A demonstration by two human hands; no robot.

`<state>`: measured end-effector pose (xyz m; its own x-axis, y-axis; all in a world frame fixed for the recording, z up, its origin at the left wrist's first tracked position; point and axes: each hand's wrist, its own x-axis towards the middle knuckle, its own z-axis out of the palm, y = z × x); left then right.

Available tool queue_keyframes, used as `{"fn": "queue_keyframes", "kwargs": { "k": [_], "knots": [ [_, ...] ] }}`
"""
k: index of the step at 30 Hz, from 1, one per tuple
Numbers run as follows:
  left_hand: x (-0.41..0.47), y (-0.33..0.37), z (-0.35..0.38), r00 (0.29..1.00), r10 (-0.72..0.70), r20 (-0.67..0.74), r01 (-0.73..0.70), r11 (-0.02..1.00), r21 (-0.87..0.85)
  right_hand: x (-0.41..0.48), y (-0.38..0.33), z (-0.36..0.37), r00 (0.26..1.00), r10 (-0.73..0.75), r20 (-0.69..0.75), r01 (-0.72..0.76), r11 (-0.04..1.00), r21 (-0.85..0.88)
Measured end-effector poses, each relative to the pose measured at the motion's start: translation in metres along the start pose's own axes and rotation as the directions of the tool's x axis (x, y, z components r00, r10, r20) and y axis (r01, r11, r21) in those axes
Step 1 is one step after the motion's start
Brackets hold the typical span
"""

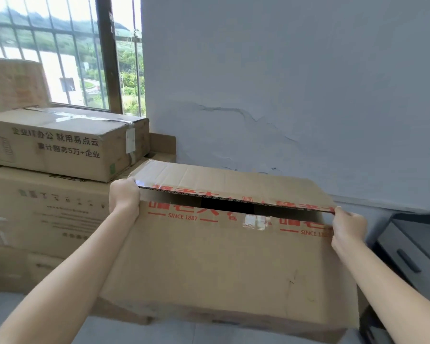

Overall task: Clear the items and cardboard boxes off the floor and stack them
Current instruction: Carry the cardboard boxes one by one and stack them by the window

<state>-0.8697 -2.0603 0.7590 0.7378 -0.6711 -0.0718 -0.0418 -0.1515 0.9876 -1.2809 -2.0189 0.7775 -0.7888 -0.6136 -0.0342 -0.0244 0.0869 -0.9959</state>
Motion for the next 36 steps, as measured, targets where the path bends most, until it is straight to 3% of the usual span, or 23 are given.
{"fn": "queue_keyframes", "kwargs": {
  "k": [7,11,15,22,27,30,36],
  "knots": [
    [0.107,0.006,0.091,0.995,0.054,0.087,-0.061,0.994,0.086,0.061,-0.017,0.094,0.997,-0.017,-0.081,0.015,0.999,-0.029],
    [0.151,0.009,0.119,1.000,-0.030,0.005,0.030,0.999,0.027,0.083,-0.018,0.151,0.996,-0.013,-0.089,0.007,0.997,-0.071],
    [0.184,0.019,0.146,0.999,-0.033,-0.027,0.034,0.998,0.044,0.112,-0.007,0.201,0.995,-0.027,-0.095,0.014,0.992,-0.127],
    [0.223,0.000,0.217,0.999,-0.009,-0.034,0.016,0.980,0.197,0.196,0.028,0.273,0.999,0.033,-0.014,-0.035,0.983,-0.182],
    [0.244,-0.021,0.281,0.995,-0.061,-0.076,0.076,0.976,0.206,0.252,0.067,0.308,0.990,0.143,-0.015,-0.143,0.965,-0.220],
    [0.260,-0.041,0.309,0.997,-0.073,-0.004,0.072,0.961,0.267,0.273,0.092,0.326,0.987,0.161,-0.012,-0.158,0.944,-0.289],
    [0.283,-0.071,0.341,0.986,-0.158,-0.044,0.164,0.945,0.284,0.287,0.127,0.353,0.995,0.092,0.044,-0.059,0.868,-0.494]
  ]
}}
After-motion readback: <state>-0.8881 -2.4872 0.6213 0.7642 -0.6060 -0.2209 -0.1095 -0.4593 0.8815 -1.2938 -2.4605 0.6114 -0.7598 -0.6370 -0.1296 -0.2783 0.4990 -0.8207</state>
